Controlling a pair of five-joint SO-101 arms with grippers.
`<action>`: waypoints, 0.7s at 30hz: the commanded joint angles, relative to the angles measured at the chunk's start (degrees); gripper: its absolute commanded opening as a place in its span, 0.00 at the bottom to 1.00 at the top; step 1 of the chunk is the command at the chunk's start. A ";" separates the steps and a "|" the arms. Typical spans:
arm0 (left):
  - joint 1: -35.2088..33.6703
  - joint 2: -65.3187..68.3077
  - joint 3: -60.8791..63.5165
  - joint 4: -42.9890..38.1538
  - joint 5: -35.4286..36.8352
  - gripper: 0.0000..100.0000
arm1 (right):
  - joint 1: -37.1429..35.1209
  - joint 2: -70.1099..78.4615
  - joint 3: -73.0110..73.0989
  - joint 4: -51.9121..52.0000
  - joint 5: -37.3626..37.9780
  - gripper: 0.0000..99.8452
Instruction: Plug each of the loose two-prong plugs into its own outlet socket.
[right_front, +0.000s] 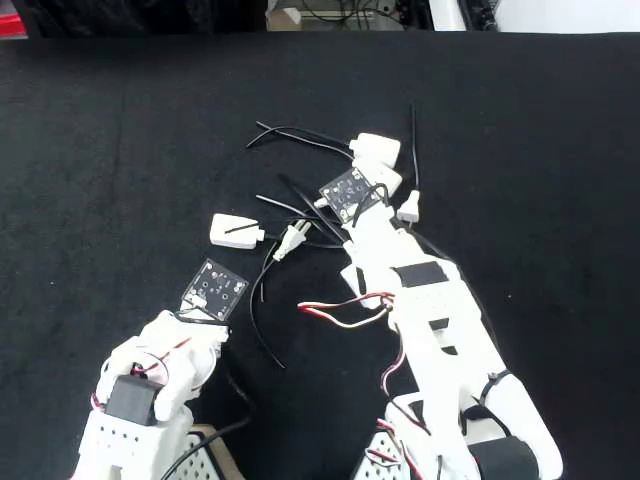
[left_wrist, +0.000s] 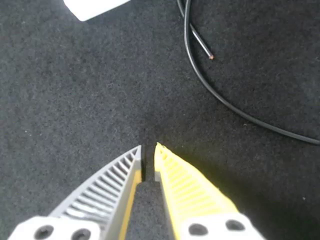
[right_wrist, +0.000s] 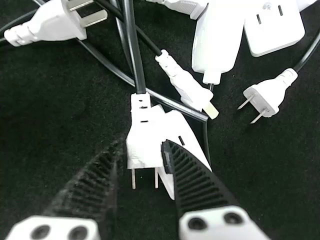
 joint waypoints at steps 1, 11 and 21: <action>0.48 -0.09 1.01 0.26 0.00 0.06 | 0.35 -0.31 -1.80 -0.79 -0.35 0.05; 0.48 -0.09 1.01 0.26 0.00 0.06 | 0.26 -0.31 -1.80 -0.62 -0.35 0.05; 0.48 -0.09 1.01 0.26 0.00 0.06 | 0.09 -2.07 -1.89 1.85 -0.35 0.05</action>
